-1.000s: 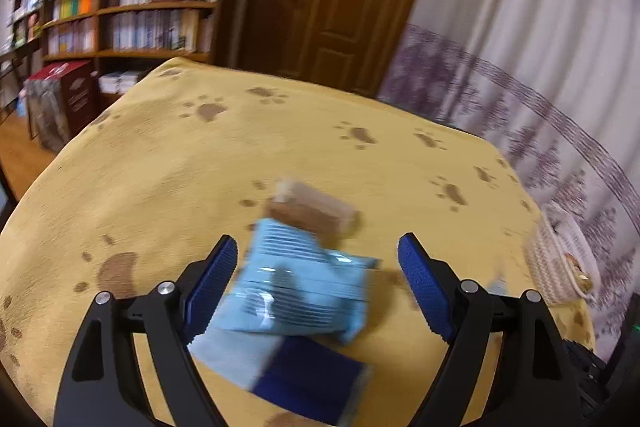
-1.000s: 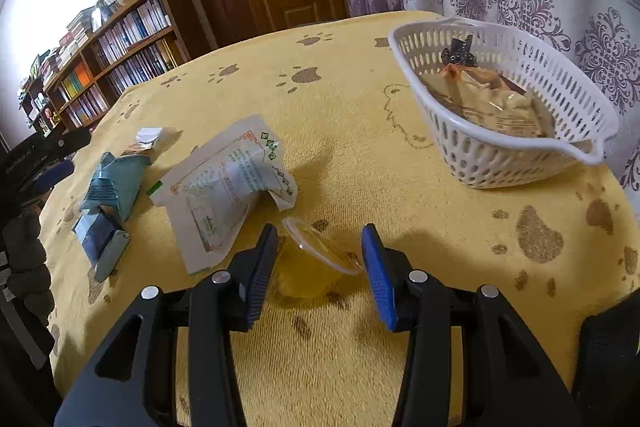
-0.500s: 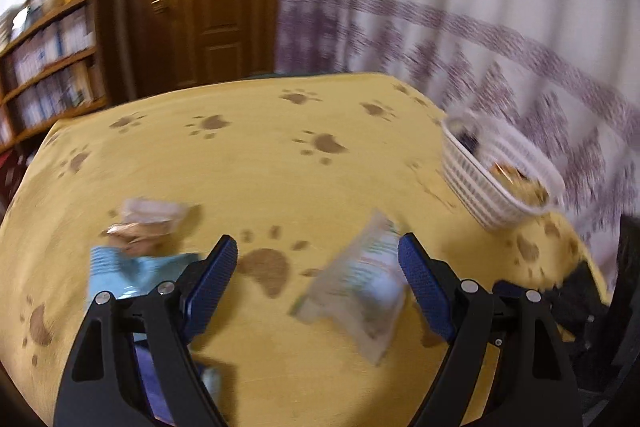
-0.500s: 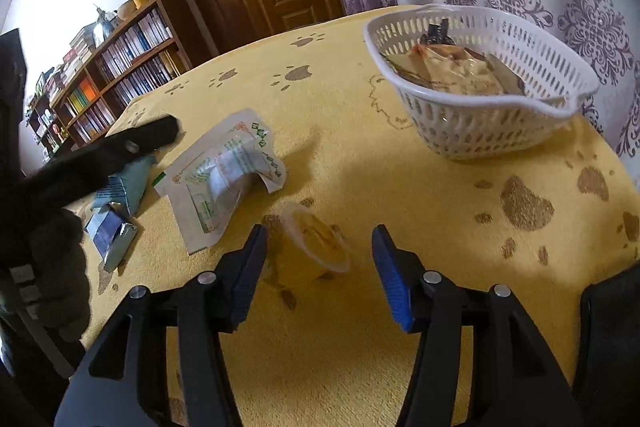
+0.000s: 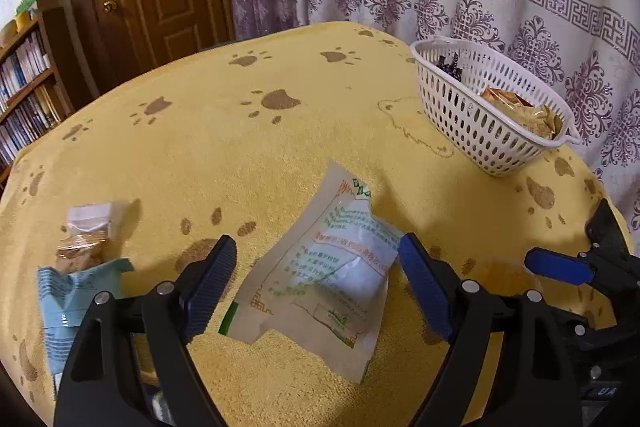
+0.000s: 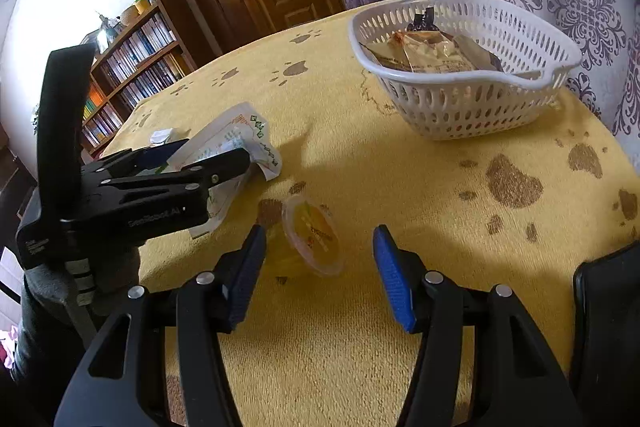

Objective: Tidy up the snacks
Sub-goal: 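Grasp the white-green printed packet with the left gripper while the right gripper approaches the jelly cup, then grasp and lift the clear yellow jelly cup with the right gripper while the left holds the packet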

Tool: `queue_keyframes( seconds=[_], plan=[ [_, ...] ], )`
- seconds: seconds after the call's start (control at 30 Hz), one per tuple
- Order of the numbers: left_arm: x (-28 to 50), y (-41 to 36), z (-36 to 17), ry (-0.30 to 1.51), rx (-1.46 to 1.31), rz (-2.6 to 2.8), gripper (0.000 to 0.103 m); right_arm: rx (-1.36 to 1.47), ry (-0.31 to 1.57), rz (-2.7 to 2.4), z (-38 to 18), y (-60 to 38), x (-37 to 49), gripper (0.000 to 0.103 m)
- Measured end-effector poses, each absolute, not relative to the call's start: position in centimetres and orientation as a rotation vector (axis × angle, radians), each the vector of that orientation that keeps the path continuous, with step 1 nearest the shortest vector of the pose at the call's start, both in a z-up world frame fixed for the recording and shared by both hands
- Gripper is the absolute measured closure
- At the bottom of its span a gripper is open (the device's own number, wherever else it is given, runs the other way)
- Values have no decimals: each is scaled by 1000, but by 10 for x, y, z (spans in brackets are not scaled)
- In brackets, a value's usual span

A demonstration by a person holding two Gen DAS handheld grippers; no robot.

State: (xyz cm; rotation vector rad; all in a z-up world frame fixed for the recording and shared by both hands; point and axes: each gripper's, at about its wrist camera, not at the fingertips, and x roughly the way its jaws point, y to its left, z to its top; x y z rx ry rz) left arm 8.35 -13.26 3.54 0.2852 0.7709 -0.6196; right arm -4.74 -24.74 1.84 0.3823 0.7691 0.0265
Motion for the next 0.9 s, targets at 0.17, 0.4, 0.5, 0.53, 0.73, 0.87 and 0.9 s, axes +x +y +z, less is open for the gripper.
queue_keyframes(
  seconds=[0.17, 0.4, 0.5, 0.53, 0.73, 0.87, 0.9],
  plan=[
    [85, -136, 30, 790, 296, -630, 20, 392, 781, 30, 18, -248, -54, 45],
    [91, -133, 19, 823, 288, -615, 34, 377, 801, 34, 16, -244, -63, 45],
    [93, -128, 20, 820, 251, -624, 49, 369, 809, 34, 15, -242, -65, 45],
    [93, -128, 21, 816, 248, -626, 52, 366, 811, 35, 15, -242, -66, 45],
    [94, -116, 31, 779, 183, -599, 69, 356, 831, 40, 16, -238, -76, 45],
    [96, -101, 43, 745, 130, -567, 71, 388, 871, 69, 13, -235, -86, 45],
    [96, -97, 46, 736, 121, -561, 71, 392, 875, 72, 13, -233, -87, 45]
  ],
)
